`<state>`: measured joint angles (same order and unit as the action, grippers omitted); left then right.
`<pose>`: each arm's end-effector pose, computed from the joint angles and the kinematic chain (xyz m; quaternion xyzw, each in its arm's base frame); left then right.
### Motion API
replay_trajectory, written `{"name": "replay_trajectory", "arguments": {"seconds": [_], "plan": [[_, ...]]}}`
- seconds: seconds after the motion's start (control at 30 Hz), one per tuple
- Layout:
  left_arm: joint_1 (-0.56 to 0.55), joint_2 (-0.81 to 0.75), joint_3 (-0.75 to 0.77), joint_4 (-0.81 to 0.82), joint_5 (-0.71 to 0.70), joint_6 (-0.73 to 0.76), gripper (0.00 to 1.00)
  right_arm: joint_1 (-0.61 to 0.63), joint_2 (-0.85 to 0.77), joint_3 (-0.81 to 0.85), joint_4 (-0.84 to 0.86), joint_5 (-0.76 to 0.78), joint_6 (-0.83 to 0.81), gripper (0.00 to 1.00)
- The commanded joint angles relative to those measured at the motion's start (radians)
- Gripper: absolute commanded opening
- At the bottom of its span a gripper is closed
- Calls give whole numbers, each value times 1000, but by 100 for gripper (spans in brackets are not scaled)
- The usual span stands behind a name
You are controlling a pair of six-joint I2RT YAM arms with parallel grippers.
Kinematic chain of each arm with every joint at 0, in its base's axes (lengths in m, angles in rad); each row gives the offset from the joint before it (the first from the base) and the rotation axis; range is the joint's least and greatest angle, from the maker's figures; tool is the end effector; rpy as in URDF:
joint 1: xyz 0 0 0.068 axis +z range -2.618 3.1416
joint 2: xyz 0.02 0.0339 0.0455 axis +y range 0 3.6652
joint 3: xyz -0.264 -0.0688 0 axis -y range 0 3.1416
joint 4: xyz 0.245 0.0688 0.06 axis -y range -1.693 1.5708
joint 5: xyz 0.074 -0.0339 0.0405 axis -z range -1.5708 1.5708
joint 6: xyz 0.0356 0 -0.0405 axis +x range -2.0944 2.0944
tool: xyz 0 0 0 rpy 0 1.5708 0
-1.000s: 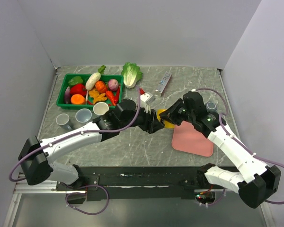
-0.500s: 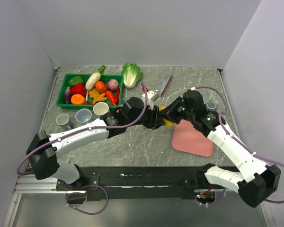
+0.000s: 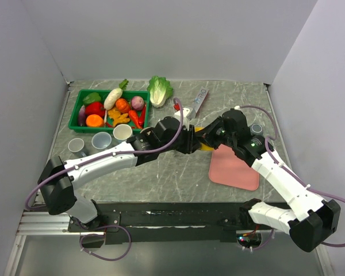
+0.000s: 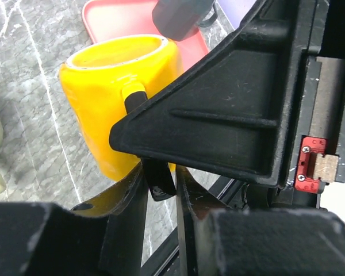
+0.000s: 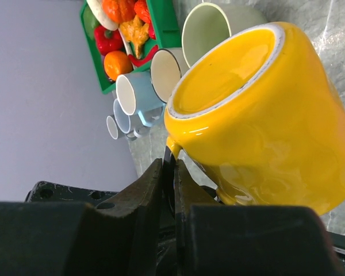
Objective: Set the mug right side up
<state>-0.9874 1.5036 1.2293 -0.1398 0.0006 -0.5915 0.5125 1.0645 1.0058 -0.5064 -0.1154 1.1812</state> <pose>0.1954 -0.2960 0.3242 0.1648 0.8210 -0.3883 0.3848 0.2006 0.1175 0.3313 0.2608 0.8354 0.3939 0.2808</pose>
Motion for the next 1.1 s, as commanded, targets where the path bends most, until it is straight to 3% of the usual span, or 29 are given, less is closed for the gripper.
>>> {"name": "replay_trajectory", "arguments": {"seconds": [0.0,0.03,0.1,0.17,0.27,0.47,0.6,0.87,1.07], "plan": [[15,26,32,-26,-99,-1,1,12,-52,22,16,-8,9,0],[15,24,38,-29,-93,-1,1,12,-49,27,-10,12,-1,0],[16,21,45,-43,-82,-7,1,9,-34,42,-94,78,-17,12],[18,14,56,-58,-70,-13,1,0,-26,43,-141,114,-40,30],[20,1,67,-78,-51,-30,1,-14,-47,22,-170,158,-58,50],[58,-3,96,-113,-8,-71,1,-46,-132,-36,-141,160,-80,67],[105,-13,122,-116,51,-116,1,-48,-175,-64,-81,122,-150,70],[168,-17,239,-218,4,-286,1,-31,-205,-99,43,-82,-572,69],[190,-13,305,-300,-59,-396,1,47,-186,-76,95,-18,-781,71]]}}
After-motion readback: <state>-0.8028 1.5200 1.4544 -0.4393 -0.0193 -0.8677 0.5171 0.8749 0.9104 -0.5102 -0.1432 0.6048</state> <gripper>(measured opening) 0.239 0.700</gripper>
